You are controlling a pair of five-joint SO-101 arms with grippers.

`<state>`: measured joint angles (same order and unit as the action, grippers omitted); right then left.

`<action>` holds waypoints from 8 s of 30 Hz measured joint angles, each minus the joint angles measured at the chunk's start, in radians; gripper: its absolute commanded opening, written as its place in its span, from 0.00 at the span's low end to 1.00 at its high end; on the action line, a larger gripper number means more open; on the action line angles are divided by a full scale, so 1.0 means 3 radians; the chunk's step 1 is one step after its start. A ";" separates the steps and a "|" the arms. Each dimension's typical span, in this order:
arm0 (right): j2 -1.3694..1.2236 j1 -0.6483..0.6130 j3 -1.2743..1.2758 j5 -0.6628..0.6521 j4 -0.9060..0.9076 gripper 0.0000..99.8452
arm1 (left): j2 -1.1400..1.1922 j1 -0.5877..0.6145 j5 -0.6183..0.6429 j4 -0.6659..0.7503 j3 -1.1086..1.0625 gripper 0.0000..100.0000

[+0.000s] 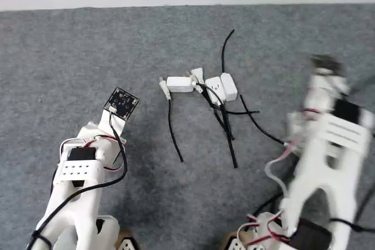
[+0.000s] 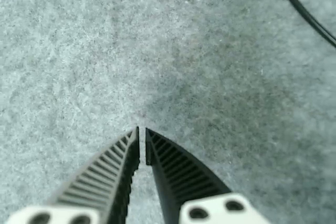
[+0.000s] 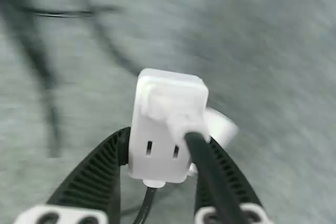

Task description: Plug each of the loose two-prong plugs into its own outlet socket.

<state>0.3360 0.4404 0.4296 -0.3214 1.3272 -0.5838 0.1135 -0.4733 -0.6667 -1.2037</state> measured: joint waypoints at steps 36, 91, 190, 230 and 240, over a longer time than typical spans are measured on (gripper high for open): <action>-0.1248 0.1222 -0.0736 -0.0486 0.0578 0.01 | 0.0000 0.0000 0.0164 0.0000 0.0000 0.01; -0.0711 -0.0900 0.1314 0.0409 -0.0854 0.01 | 0.4240 -0.1268 0.4854 -0.0384 0.4624 0.26; -0.0711 -0.0900 0.1314 0.0245 -0.0854 0.01 | 0.6582 -0.0880 0.4276 -0.3376 0.8996 0.10; -0.0711 -0.0900 0.1314 0.0245 -0.0854 0.01 | 0.4491 -0.0839 0.4117 -0.3457 0.6229 0.01; -0.0711 -0.0900 0.1314 0.0245 -0.0854 0.01 | 0.3145 -0.1197 0.3723 -0.2199 0.3826 0.01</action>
<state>0.1227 0.1703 0.8239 -0.2478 1.0710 0.3598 -0.2455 0.6437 -1.3265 -0.0560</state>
